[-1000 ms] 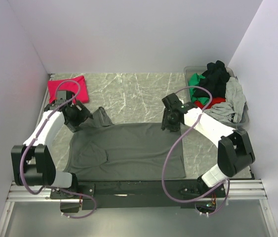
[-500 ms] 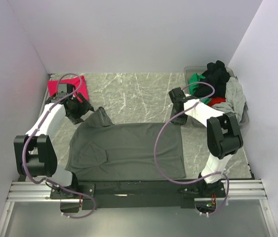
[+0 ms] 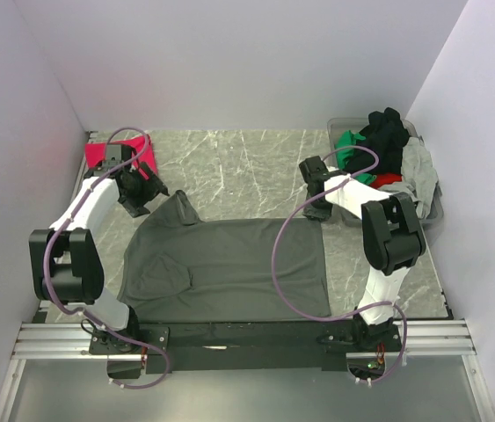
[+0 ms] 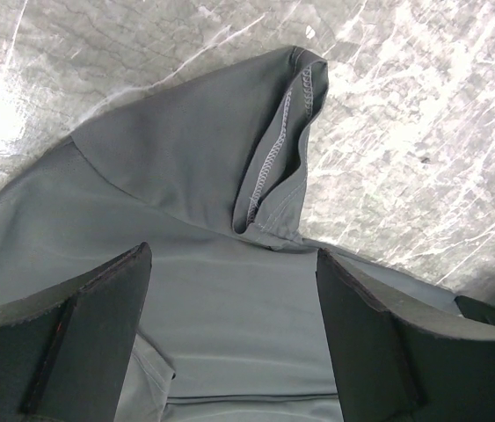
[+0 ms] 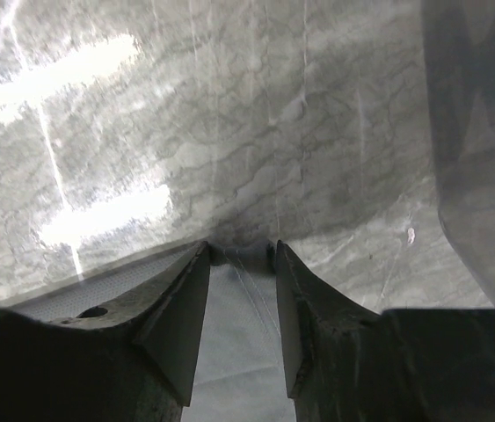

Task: Fold and stack the t-shirts
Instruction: Fold the tshirt

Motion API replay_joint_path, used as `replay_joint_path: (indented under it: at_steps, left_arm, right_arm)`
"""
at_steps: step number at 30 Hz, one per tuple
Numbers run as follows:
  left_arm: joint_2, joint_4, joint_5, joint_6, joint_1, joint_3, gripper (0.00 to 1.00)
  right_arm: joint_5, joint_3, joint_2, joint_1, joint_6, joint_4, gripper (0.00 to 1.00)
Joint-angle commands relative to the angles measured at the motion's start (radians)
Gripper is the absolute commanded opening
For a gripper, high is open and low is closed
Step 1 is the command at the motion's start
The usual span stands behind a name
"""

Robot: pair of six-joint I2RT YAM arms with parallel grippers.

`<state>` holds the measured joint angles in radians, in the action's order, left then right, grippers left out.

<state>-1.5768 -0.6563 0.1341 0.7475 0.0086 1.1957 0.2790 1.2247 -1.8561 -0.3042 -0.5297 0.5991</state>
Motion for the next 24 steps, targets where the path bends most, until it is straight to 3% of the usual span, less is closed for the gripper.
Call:
replay_joint_path:
  at_steps: [1,7,14,24]
  left_arm:
    - [-0.008,0.006,0.002,-0.019,-0.002,0.042,0.81]
    - [-0.054,0.027,-0.025,-0.033,-0.032,0.051,0.79]
    - [-0.218,0.017,-0.065,-0.066,-0.067,0.188,0.76]
    - [-0.393,0.035,-0.079,-0.094,-0.084,0.315,0.62]
  right_arm:
    - [0.049,0.007,-0.015,0.010,0.005,-0.039,0.43]
    - [0.057,0.010,-0.034,0.008,0.017,-0.044,0.36]
    - [0.057,0.012,-0.034,0.008,0.023,-0.044,0.28]
    - [0.029,0.006,-0.023,0.010,0.023,-0.045,0.23]
